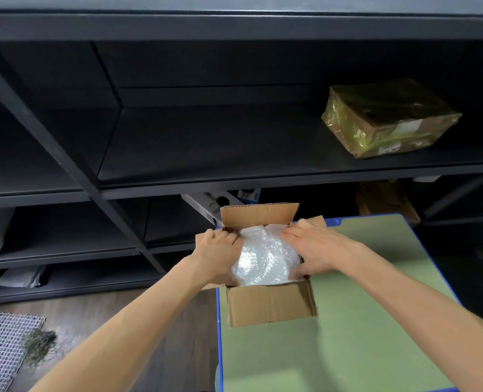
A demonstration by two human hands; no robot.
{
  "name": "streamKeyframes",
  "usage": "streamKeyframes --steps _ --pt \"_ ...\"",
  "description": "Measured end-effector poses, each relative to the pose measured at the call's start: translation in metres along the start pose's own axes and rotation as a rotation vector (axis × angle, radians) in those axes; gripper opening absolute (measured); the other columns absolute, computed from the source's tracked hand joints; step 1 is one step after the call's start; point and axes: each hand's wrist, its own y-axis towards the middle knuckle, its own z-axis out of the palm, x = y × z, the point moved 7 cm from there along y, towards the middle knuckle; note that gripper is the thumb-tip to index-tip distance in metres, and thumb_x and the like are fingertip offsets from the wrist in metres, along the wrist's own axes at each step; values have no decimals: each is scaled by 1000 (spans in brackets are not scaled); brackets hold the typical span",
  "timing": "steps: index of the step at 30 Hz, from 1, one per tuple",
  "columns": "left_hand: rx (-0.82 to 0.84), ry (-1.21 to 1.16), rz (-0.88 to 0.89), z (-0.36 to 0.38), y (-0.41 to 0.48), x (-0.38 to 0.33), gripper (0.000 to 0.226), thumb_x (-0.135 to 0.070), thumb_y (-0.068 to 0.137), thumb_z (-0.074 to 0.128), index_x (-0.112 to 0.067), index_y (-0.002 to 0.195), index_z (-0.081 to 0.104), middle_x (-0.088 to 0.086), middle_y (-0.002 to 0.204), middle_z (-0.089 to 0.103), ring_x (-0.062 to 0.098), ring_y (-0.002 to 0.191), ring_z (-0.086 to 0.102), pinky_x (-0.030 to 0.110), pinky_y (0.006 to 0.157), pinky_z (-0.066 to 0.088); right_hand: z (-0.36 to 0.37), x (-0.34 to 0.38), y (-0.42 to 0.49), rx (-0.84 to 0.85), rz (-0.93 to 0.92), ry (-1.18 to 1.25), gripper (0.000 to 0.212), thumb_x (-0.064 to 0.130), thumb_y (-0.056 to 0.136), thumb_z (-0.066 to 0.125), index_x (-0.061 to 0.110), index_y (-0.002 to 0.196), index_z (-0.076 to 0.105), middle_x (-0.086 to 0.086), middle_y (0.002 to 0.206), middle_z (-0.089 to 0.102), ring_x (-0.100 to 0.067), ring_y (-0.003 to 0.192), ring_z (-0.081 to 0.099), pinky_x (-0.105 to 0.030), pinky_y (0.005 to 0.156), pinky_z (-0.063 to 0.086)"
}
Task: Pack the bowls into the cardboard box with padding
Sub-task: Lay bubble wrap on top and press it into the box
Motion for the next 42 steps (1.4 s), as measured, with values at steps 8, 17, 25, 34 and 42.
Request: streamKeyframes --steps 8,17,25,34,42 --pt "-82 -100 7 1 -7 2 98 -71 69 69 -19 145 36 -6 143 45 18 131 39 35 107 26 0 11 1 -209 -42 -157 79 68 72 63 16 130 47 3 125 51 -19 113 39 -34 99 39" --pt "-110 -149 9 -1 -11 1 105 -70 72 70 -16 152 30 -1 154 37 19 142 31 33 121 11 2 10 -5 -228 -57 -126 88 65 76 63 14 144 38 0 144 44 -23 132 38 -31 117 20" --pt "-106 -164 4 -1 -11 -1 103 -71 72 69 -17 151 30 -3 153 37 18 142 31 33 120 11 11 11 -5 -198 -45 -123 94 60 80 65 12 151 28 -3 152 36 -23 140 31 -34 122 15" --pt "7 -60 -4 -2 -4 -3 106 -70 71 71 -15 150 28 0 145 39 22 135 36 38 118 21 6 18 9 -142 -3 -287 79 40 73 70 9 138 38 -5 130 49 -25 115 48 -37 108 27" --pt "26 -208 -8 -1 -11 -2 101 -52 76 75 -13 153 22 1 151 32 21 141 28 36 120 15 8 15 -3 -107 67 -146 85 26 81 66 10 152 22 -3 152 32 -25 142 25 -35 120 17"
